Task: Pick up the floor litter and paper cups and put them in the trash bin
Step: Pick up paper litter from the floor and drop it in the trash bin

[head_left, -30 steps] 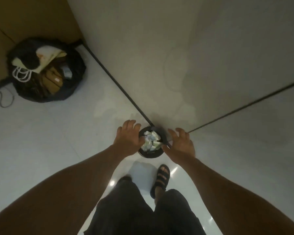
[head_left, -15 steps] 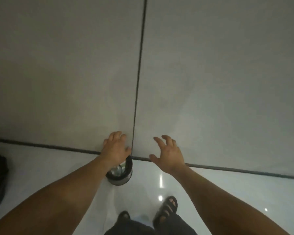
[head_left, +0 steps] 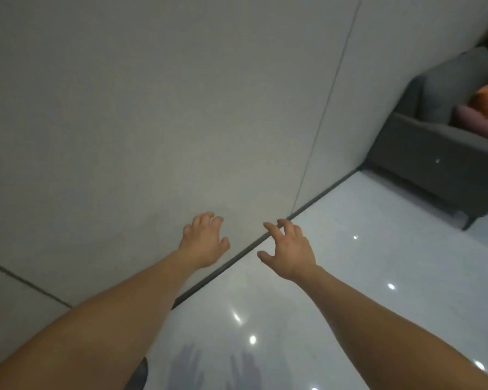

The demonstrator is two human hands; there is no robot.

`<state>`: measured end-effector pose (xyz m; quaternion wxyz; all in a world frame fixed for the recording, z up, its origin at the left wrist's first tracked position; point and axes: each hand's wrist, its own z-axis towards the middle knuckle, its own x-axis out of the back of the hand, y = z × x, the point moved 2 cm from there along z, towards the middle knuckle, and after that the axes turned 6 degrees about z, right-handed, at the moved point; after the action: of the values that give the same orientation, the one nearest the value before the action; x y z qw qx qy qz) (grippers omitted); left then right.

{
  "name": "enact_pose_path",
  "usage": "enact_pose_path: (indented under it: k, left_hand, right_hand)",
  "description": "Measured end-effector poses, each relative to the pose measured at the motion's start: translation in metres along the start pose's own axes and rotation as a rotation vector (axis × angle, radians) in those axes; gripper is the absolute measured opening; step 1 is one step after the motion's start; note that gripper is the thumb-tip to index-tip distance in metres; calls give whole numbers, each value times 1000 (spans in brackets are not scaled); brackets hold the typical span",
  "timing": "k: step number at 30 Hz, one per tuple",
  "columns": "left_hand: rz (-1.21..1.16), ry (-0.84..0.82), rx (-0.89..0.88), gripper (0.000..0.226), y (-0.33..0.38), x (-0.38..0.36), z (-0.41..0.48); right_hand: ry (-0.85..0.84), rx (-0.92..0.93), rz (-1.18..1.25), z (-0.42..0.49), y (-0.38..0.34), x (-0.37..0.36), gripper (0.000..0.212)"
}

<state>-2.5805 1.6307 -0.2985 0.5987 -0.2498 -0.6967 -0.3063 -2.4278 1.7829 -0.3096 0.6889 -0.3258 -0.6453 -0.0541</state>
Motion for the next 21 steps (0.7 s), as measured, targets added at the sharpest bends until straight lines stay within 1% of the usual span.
enact_pose_path:
  k: [4,8,15,21]
  left_hand:
    - [28,19,-171,59,124,2,47]
    - [50,26,-327,59,231,1,80]
    - [90,-3,-555,59,382,-13,133]
    - [76,-28,-746,60,509,-38,199]
  right_hand:
    - [75,-143,-18,-18,107,56,73]
    - [115,-298,-23,-41,200,102,74]
    - [158,-519,-11,-73,324,143,73]
    - [230,-674,-27,-60,425,185,73]
